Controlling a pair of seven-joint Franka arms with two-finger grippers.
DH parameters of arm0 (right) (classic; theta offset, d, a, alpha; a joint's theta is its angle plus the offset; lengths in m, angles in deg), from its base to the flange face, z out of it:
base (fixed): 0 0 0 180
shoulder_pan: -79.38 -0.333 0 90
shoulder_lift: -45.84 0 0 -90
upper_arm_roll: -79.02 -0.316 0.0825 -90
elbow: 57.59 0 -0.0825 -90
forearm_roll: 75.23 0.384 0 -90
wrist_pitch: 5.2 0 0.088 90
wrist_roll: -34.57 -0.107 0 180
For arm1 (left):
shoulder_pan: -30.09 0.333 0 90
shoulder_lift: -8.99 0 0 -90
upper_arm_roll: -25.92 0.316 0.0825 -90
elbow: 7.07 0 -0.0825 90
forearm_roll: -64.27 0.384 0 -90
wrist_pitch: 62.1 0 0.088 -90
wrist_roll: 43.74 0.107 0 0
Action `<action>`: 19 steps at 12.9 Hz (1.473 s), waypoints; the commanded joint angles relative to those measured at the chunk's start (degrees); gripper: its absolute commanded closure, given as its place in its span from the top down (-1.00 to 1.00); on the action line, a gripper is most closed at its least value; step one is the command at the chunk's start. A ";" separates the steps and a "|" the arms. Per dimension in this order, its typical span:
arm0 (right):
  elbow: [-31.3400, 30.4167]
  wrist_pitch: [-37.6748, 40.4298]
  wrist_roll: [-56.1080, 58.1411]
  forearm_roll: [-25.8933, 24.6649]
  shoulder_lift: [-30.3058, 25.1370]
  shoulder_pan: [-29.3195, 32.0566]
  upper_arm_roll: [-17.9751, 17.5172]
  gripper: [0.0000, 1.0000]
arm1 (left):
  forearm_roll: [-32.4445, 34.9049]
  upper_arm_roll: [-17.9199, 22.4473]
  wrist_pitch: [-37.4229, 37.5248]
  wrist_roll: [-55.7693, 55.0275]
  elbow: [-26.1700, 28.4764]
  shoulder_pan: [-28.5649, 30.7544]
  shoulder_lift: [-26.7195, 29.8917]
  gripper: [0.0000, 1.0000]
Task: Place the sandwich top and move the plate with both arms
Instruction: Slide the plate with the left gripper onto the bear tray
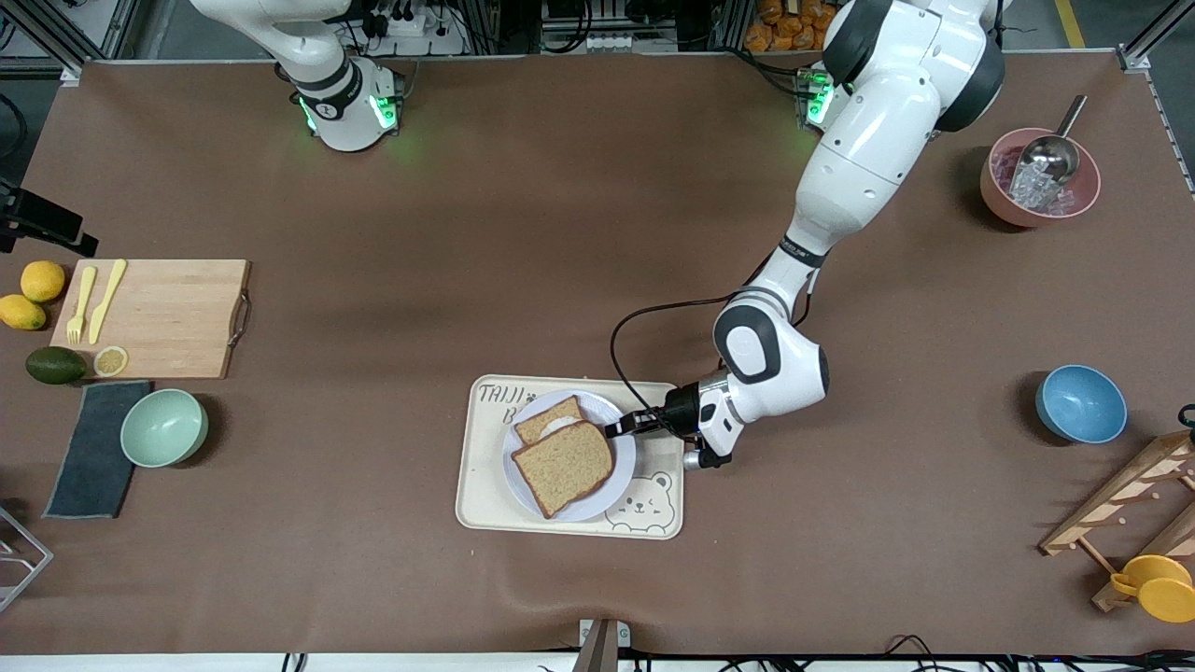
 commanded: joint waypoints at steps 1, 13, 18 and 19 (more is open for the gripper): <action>-1.97 -0.55 -1.36 0.88 -1.72 -0.59 0.15 1.00 | -1.89 -0.06 -0.38 -0.73 -2.13 -0.10 -1.09 -1.00; -1.97 -0.29 -1.36 0.79 -1.63 -0.68 0.24 1.00 | -1.71 -0.14 -1.09 -2.31 -0.38 2.45 2.77 1.00; -1.97 -0.02 -1.36 0.79 -1.63 -0.76 0.24 1.00 | -0.92 0.21 -1.18 -1.80 7.70 3.24 11.19 1.00; -2.06 -0.02 -1.36 0.79 -1.63 -0.76 0.24 1.00 | 0.04 0.21 -1.18 -1.53 9.54 4.20 13.30 1.00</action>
